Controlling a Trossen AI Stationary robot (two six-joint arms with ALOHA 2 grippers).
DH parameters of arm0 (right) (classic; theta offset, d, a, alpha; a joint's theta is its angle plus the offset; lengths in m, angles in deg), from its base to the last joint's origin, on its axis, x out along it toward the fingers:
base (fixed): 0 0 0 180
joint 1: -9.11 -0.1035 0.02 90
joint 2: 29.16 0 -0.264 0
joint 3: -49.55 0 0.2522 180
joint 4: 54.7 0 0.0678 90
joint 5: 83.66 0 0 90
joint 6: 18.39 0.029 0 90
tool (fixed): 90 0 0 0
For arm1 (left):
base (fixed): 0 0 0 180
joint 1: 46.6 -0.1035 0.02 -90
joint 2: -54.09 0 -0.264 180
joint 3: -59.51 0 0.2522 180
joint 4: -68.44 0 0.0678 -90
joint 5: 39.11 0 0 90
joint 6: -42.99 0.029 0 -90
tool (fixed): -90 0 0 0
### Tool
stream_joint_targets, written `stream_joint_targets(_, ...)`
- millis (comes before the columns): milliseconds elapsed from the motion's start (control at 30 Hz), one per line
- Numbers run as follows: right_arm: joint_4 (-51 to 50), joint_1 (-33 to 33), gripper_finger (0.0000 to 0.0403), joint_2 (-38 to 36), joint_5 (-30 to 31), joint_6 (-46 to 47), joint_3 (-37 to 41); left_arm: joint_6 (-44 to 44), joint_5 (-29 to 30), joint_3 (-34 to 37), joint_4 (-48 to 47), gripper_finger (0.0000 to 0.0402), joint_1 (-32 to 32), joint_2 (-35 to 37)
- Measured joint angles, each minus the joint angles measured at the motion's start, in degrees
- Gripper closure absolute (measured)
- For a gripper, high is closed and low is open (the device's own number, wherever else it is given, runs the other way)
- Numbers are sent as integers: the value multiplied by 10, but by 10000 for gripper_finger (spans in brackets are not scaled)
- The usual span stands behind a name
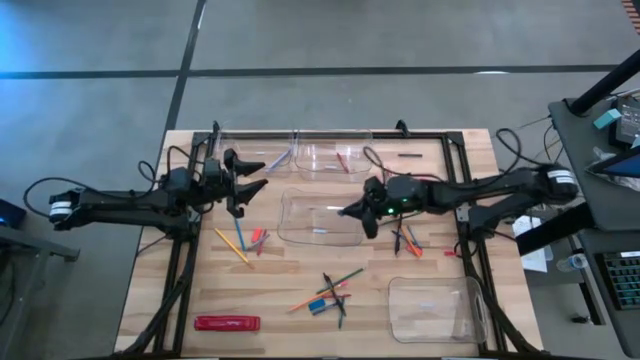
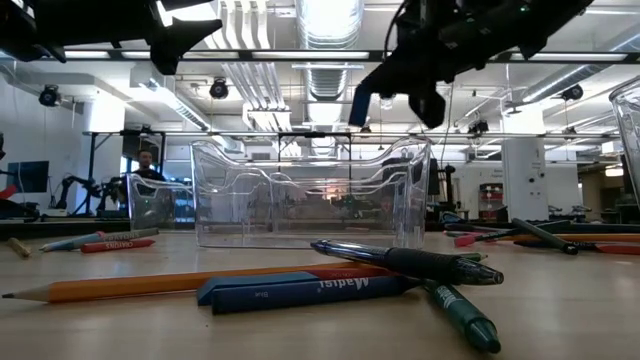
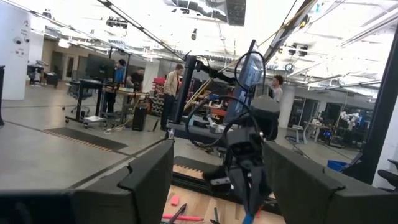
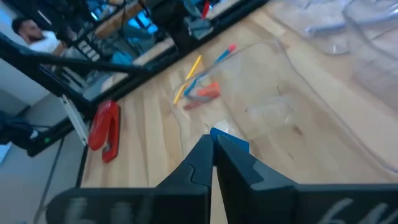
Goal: Sort crayons/erasers/pens/pencils in bins
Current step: Put the blue eraser into the middle transparent bin, then put the black pen into the top left transparent bin
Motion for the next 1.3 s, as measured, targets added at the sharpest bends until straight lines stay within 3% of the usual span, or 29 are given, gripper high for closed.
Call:
stream_joint_targets(233,-2,0,379,63,-48,-13,-45,0,0,0,0,169,0,0)
stream_joint_targets(433,-8,0,326,81,-78,-19,-68,1,0,0,0,169,0,-2)
stream_joint_targets(600,-85,0,283,64,-76,-49,-86,1,0,0,0,169,0,-2)
stream_joint_targets(700,-155,-4,269,36,-35,-59,-95,2,0,0,0,169,0,-3)
stream_joint_targets(867,-318,-19,269,-19,84,-63,-97,2,0,0,3,169,0,-3)
stream_joint_targets(1067,-517,-29,280,-76,180,-3,-73,2,0,0,8,169,0,-7)
stream_joint_targets(1300,-543,-29,281,-108,203,123,3,-2,0,0,12,169,0,-9)
